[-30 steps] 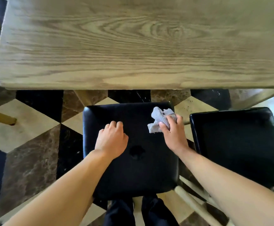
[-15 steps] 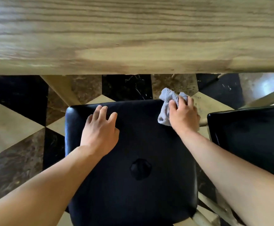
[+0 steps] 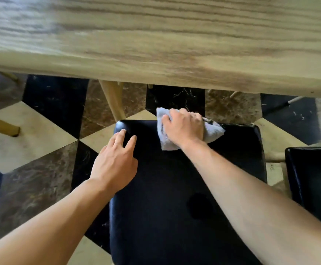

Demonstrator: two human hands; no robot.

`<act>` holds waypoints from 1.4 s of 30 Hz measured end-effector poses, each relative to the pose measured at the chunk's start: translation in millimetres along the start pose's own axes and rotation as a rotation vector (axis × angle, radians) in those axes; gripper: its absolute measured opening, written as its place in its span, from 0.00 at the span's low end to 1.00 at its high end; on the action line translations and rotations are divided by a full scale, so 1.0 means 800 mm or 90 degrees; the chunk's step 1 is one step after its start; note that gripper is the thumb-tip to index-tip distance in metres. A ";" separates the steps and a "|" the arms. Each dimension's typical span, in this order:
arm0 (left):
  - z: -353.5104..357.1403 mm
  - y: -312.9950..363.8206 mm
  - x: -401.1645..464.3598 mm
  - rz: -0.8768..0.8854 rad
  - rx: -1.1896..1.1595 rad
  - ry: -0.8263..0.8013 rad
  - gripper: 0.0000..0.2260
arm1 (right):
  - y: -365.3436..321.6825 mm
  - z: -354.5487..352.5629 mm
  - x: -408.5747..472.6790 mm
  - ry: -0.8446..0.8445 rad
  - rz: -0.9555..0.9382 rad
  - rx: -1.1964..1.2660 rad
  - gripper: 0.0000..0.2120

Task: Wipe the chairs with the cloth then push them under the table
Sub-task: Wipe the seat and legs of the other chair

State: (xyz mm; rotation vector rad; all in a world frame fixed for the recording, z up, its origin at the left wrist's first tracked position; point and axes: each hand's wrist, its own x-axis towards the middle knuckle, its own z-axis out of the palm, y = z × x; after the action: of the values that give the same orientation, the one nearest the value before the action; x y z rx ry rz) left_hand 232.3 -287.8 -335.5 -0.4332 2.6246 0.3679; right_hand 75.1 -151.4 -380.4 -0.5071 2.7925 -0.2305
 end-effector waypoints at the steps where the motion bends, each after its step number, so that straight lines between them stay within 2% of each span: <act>1: -0.001 -0.005 0.000 -0.011 -0.007 0.003 0.27 | -0.034 0.008 -0.002 -0.002 -0.028 0.009 0.18; 4: -0.004 -0.021 -0.003 -0.032 -0.018 0.035 0.16 | -0.111 0.031 -0.009 0.007 -0.111 0.025 0.17; 7: -0.012 -0.037 -0.011 -0.095 -0.032 0.105 0.07 | -0.151 0.046 -0.016 -0.017 -0.191 0.013 0.14; 9: -0.019 -0.051 -0.014 -0.137 -0.031 0.138 0.05 | -0.159 0.047 -0.018 -0.030 -0.233 0.002 0.12; 11: -0.022 -0.061 -0.017 -0.133 -0.012 0.153 0.05 | -0.153 0.046 -0.020 -0.029 -0.269 0.005 0.12; 15: -0.026 -0.050 -0.018 -0.096 -0.005 0.162 0.04 | -0.113 0.044 -0.035 -0.008 -0.384 0.004 0.21; 17: -0.028 -0.034 -0.014 -0.074 -0.007 0.165 0.05 | -0.083 0.038 -0.043 0.016 -0.385 0.000 0.24; 20: -0.030 0.002 -0.006 -0.033 -0.004 0.149 0.06 | -0.021 0.020 -0.041 0.025 -0.288 -0.029 0.25; 24: -0.031 0.049 0.004 0.001 -0.016 0.135 0.08 | 0.094 -0.006 -0.029 0.051 -0.086 -0.038 0.21; 27: -0.029 0.081 0.011 0.014 -0.036 0.123 0.07 | 0.180 -0.018 -0.041 0.081 0.048 -0.027 0.25; 30: -0.025 0.113 0.013 0.040 -0.048 0.113 0.07 | 0.234 -0.022 -0.062 0.059 0.140 0.040 0.28; 33: -0.021 0.134 0.010 0.061 -0.046 0.109 0.07 | 0.259 -0.015 -0.083 0.078 0.251 0.213 0.27; 36: -0.018 0.146 0.007 0.067 -0.046 0.107 0.06 | 0.267 -0.010 -0.108 0.093 0.368 0.326 0.29; 40: -0.014 0.146 -0.002 0.058 -0.056 0.093 0.05 | 0.257 -0.003 -0.140 0.112 0.395 0.317 0.28; 42: -0.012 0.140 -0.007 0.058 -0.051 0.085 0.05 | 0.247 -0.001 -0.143 0.118 0.356 0.214 0.27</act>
State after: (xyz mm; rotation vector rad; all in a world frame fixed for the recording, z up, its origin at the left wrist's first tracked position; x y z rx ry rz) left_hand 193.3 -187.2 -304.4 -0.3761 2.7737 0.4901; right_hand 114.3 73.5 -391.1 0.3882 2.8469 -0.6236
